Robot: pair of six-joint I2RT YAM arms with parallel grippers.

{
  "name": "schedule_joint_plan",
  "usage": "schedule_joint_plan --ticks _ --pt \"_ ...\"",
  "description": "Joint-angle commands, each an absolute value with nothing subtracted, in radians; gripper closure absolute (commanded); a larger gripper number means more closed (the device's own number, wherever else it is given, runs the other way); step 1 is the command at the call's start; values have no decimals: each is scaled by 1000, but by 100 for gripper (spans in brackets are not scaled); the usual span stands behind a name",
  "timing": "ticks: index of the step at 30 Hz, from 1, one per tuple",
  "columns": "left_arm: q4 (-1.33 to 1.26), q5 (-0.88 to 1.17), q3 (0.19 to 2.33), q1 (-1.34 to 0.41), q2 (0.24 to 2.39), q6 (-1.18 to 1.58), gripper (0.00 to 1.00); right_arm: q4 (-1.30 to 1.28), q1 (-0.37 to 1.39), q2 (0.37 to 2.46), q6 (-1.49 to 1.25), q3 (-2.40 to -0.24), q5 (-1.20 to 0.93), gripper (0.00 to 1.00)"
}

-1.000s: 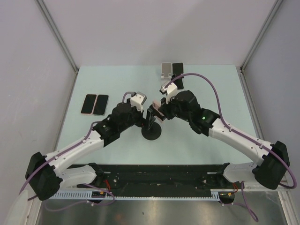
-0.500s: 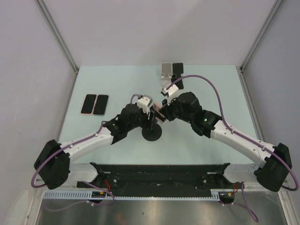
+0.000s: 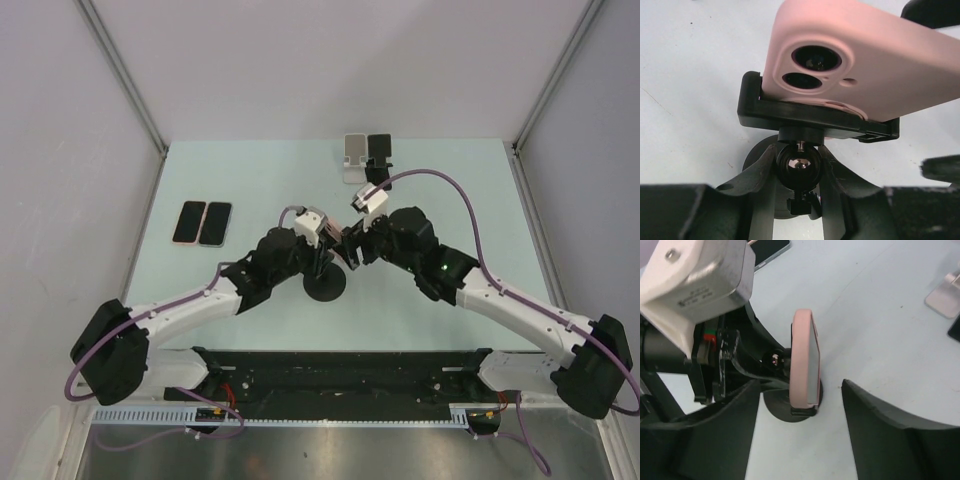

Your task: Remove the phone from the phone stand

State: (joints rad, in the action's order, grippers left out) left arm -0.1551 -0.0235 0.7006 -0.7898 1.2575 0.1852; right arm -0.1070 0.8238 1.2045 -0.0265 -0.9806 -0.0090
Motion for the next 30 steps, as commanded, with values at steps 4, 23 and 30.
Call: schedule_joint_plan --ticks 4,23,30 --pt "-189 -26 652 -801 1210 227 100 199 830 1057 -51 -816 44 5" --pt "-190 -9 632 -802 1166 333 100 581 862 1253 -34 -698 51 37" --pt "-190 -17 627 -801 1163 334 100 655 871 1330 -17 -693 92 57"
